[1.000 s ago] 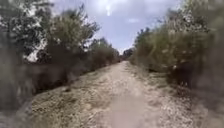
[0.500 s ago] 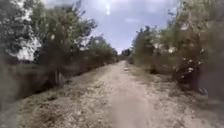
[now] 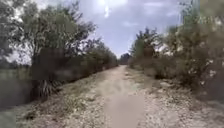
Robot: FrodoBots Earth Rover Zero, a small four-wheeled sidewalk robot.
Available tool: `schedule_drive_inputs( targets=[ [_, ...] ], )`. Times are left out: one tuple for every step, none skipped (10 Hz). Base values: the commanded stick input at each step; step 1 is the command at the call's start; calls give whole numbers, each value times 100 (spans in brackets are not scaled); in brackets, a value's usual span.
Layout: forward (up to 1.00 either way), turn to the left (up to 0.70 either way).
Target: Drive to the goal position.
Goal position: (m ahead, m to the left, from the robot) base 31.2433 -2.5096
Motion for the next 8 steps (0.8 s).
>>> schedule_drive_inputs(
  targets=[
    [85, 0],
    [85, 0],
    [85, 0],
    [85, 0],
    [85, 0],
    [85, 0],
    [85, 0],
    [85, 0]
  ],
)
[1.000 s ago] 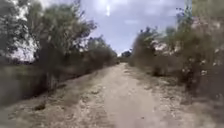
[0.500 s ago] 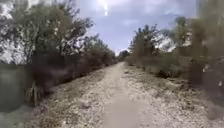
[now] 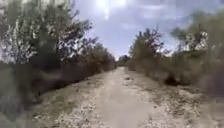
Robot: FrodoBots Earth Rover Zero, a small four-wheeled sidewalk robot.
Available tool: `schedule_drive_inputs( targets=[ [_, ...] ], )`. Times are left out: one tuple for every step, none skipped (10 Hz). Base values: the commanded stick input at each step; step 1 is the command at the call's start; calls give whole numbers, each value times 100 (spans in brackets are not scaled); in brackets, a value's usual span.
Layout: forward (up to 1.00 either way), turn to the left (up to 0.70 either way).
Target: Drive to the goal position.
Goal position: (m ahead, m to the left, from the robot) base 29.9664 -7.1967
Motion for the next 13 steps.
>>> schedule_drive_inputs(
  targets=[
    [85, 0],
    [85, 0],
    [85, 0],
    [85, 0],
    [85, 0],
    [85, 0],
    [85, 0],
    [85, 0],
    [85, 0],
    [85, 0],
    [85, 0],
    [85, 0],
    [85, 0]
  ],
)
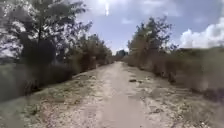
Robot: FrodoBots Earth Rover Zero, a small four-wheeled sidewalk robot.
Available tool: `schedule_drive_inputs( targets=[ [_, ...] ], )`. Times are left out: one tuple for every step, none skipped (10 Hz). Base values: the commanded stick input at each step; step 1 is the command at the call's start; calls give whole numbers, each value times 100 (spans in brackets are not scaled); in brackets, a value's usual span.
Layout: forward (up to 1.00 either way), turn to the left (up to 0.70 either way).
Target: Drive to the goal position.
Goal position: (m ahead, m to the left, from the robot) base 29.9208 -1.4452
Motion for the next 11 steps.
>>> schedule_drive_inputs(
  targets=[
    [85, 0],
    [85, 0],
    [85, 0],
    [85, 0],
    [85, 0],
    [85, 0],
    [85, 0],
    [85, 0],
    [85, 0],
    [85, 0],
    [85, 0]
  ],
)
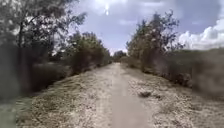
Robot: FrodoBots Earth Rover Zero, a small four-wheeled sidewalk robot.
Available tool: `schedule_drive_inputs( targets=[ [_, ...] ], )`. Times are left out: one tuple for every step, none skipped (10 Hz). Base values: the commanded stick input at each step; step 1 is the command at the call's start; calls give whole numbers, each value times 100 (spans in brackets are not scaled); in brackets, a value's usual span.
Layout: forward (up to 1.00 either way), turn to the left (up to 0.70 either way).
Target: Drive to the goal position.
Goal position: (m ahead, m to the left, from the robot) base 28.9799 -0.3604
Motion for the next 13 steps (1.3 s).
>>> schedule_drive_inputs(
  targets=[
    [85, 0],
    [85, 0],
    [85, 0],
    [85, 0],
    [85, 0],
    [85, 0],
    [85, 0],
    [85, 0],
    [85, 0],
    [85, 0],
    [85, 0],
    [85, 0],
    [85, 0]
  ],
)
